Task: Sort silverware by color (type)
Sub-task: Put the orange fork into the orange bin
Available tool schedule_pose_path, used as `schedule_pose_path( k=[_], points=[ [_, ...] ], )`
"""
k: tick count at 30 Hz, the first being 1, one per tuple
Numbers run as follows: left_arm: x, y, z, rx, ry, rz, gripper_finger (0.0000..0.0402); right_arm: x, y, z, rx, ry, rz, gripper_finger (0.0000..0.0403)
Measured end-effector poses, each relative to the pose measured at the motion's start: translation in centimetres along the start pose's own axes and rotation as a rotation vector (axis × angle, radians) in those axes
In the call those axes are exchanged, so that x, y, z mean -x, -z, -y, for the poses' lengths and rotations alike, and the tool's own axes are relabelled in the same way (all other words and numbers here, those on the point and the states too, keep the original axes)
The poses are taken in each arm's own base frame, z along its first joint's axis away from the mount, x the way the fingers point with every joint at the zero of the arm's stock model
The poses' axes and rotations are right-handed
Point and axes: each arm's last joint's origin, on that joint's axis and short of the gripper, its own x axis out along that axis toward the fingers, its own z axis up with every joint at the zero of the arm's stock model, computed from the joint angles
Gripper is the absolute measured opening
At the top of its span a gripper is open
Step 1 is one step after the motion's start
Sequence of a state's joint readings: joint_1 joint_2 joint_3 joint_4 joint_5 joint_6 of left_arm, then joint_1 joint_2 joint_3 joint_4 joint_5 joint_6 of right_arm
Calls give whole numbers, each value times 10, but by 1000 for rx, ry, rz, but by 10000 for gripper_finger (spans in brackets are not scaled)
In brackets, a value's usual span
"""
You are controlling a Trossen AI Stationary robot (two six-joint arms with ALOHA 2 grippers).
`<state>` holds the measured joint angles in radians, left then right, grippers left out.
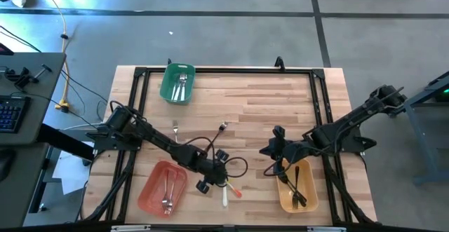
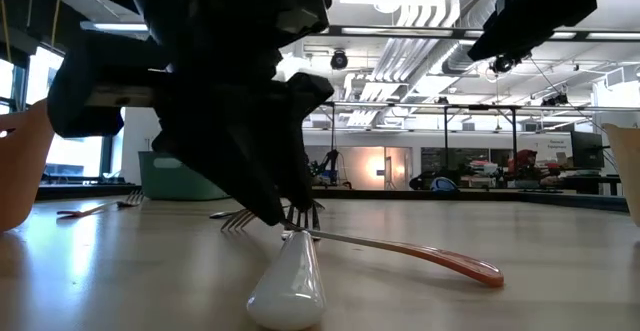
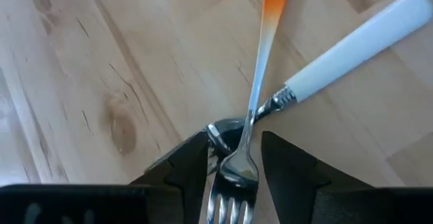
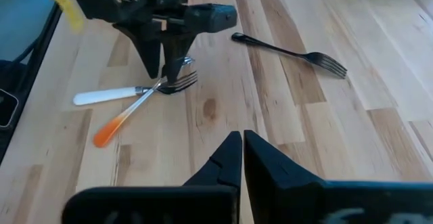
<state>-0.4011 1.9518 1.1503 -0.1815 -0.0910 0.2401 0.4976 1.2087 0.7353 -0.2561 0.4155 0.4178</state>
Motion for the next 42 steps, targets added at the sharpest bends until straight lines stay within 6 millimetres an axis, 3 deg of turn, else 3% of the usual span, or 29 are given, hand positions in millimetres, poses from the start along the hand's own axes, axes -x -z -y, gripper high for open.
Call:
schedule_pose_path(
  k=[13,24,28,35,42],
  points=[
    [-7,6,2,-36,11,-50,98,0,-3,-1,33,-10,26,0],
    [-1,6,2,-54,28,-96,9,0,-3,-1,48,-12,29,0],
    [6,-1,-1,-59,32,-142,6,0,-3,-1,70,-12,31,0],
    [41,-21,-3,33,34,-136,3,0,-3,-1,97,-12,34,0],
    [104,-29,11,409,45,-117,1,0,-4,-2,126,-13,41,0]
  ],
)
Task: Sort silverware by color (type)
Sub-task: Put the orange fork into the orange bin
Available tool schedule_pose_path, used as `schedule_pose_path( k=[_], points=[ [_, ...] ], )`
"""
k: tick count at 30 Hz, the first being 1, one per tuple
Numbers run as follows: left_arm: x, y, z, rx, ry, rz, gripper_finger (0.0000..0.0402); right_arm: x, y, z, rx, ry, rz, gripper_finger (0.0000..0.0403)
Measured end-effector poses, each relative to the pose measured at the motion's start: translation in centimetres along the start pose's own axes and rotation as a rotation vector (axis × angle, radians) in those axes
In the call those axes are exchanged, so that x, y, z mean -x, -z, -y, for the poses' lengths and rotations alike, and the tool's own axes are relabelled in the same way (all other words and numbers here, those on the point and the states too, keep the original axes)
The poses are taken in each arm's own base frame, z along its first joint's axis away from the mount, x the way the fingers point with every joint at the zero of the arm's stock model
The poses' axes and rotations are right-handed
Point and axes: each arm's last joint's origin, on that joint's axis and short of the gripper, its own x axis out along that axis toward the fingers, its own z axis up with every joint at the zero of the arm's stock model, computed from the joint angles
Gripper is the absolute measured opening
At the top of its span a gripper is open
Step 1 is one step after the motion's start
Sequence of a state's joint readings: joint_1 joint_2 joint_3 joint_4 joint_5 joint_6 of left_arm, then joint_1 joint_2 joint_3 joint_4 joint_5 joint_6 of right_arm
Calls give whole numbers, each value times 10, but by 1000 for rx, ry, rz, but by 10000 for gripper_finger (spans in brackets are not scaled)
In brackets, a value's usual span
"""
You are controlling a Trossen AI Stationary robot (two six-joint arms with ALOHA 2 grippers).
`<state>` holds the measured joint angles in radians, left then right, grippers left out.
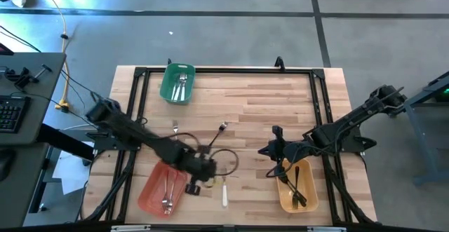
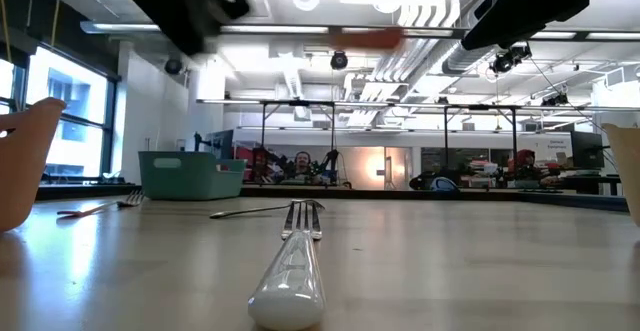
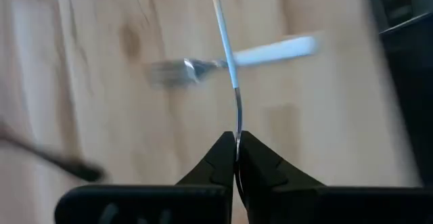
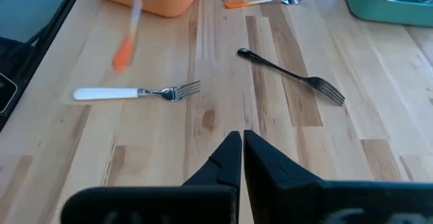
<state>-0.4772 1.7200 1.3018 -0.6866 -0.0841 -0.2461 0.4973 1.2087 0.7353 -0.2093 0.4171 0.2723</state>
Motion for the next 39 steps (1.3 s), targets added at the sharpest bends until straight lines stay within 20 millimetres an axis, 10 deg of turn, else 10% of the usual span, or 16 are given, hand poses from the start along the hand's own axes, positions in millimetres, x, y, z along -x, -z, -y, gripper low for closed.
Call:
schedule_pose_path(
  k=[15,39],
  points=[
    [96,90,111,844,-93,129,1,-2,-3,-1,56,15,39,0],
    [24,173,146,1077,-325,143,0,-2,-4,-1,45,20,49,0]
  ],
)
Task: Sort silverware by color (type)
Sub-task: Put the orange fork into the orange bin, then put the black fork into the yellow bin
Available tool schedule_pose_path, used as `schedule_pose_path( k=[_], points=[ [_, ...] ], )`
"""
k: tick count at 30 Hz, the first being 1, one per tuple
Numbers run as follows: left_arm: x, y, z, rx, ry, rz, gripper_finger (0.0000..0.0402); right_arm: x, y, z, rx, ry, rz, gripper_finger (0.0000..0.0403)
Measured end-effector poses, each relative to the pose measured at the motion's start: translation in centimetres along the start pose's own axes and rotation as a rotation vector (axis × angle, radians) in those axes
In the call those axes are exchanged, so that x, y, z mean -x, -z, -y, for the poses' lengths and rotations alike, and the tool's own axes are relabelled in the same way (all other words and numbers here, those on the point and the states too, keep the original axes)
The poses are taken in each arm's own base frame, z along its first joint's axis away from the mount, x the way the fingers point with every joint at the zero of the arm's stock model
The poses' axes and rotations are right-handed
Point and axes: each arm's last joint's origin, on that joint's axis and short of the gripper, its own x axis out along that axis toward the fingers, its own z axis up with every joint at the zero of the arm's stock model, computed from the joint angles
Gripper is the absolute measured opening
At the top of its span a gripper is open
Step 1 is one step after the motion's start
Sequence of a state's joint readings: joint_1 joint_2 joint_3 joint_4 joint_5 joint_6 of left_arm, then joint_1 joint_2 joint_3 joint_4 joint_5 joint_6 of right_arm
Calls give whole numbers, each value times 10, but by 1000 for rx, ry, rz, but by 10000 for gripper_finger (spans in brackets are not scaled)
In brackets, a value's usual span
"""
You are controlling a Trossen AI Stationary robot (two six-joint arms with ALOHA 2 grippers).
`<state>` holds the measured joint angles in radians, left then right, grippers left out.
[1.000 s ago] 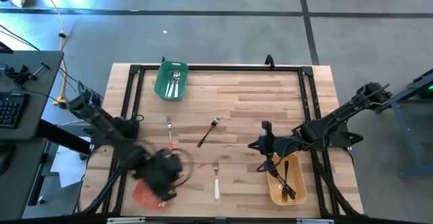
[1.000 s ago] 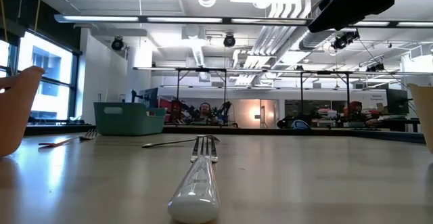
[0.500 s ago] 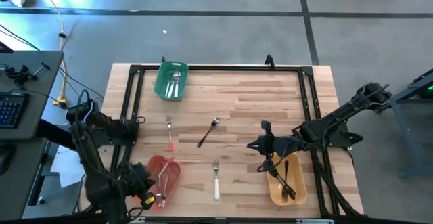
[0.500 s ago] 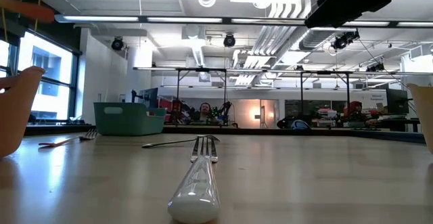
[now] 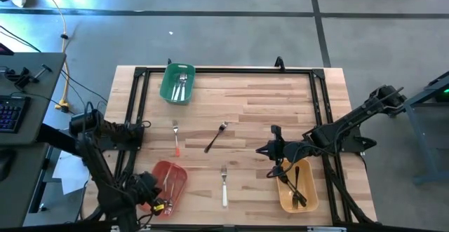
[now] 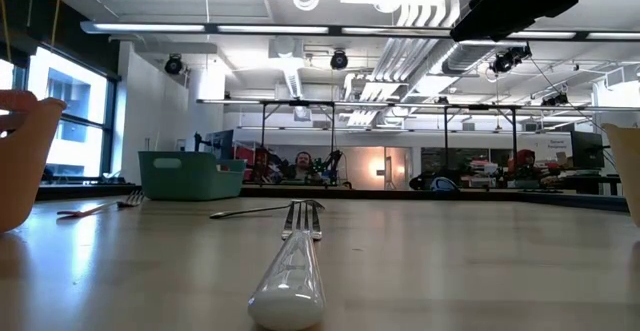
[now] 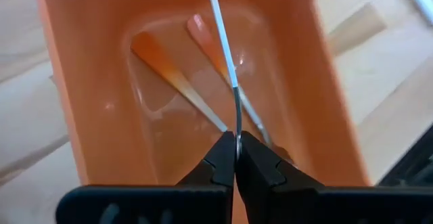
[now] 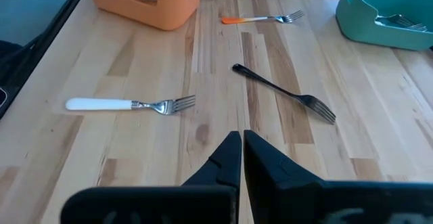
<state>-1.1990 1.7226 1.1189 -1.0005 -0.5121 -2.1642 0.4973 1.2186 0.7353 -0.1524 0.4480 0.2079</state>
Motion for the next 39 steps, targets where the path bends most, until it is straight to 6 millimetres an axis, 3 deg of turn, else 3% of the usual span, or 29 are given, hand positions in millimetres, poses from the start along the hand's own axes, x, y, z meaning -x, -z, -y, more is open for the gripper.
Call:
schedule_pose_path(
  k=[8,14,18,22,26,30,34,39],
  points=[
    [-14,3,-7,21,-9,-33,2,0,0,0,3,0,0,0],
    [-14,4,-8,-32,-31,-76,37,0,0,0,-1,0,0,0],
    [-7,5,-2,-105,-25,-125,61,0,0,0,-1,0,0,0],
    [12,-1,10,-238,66,-147,65,-1,-1,2,-2,5,2,0],
    [29,-23,16,-316,203,9,29,-9,-2,10,26,39,4,0],
    [34,-58,10,-416,262,83,5,-26,-3,23,72,62,-5,0],
    [19,-88,0,-472,390,122,1,-52,-4,40,89,11,8,0],
    [-19,-116,-17,-489,606,194,0,-84,-1,62,90,-48,25,3]
  ],
)
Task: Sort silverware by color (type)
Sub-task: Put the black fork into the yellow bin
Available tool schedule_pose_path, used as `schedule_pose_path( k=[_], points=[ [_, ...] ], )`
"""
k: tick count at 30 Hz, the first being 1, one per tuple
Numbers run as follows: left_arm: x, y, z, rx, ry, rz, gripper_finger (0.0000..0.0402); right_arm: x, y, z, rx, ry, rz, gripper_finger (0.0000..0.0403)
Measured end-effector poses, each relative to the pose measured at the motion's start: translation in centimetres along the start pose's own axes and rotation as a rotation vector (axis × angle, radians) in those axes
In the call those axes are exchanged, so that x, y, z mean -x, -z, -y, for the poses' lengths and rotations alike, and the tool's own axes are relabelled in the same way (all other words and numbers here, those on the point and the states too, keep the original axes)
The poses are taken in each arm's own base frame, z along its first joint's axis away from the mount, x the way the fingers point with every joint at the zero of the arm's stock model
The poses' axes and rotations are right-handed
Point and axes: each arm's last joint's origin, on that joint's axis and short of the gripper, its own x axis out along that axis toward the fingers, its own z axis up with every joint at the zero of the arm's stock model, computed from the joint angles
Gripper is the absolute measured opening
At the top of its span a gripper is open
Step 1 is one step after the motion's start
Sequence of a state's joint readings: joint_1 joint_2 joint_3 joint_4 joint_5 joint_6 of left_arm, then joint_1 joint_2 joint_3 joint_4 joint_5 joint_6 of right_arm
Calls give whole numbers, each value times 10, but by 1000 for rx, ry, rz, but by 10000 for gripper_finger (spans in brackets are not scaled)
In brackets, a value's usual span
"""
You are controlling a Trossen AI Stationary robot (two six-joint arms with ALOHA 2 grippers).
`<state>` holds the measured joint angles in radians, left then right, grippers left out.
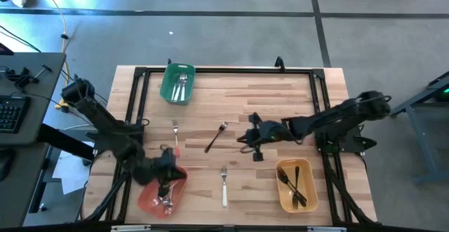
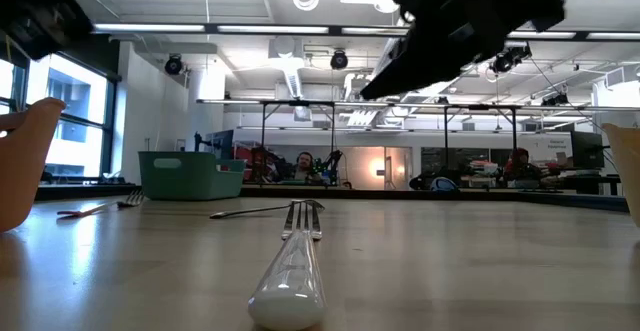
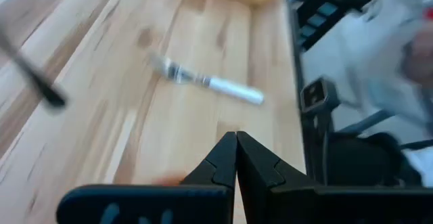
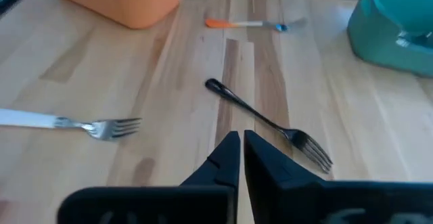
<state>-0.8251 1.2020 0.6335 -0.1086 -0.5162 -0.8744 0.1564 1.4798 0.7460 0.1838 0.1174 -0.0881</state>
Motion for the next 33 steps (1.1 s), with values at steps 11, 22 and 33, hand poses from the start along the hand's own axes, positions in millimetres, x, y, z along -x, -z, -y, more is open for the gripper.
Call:
schedule_pose_path(
  k=[11,22,33],
  points=[
    [-27,-1,-70,-139,113,185,0,-64,-2,35,29,30,-166,129],
    [-29,-6,-77,-260,100,190,0,-129,-17,70,133,-33,-487,153],
    [-29,-6,-77,-272,98,190,0,-168,-13,87,124,-184,-649,154]
  ],
)
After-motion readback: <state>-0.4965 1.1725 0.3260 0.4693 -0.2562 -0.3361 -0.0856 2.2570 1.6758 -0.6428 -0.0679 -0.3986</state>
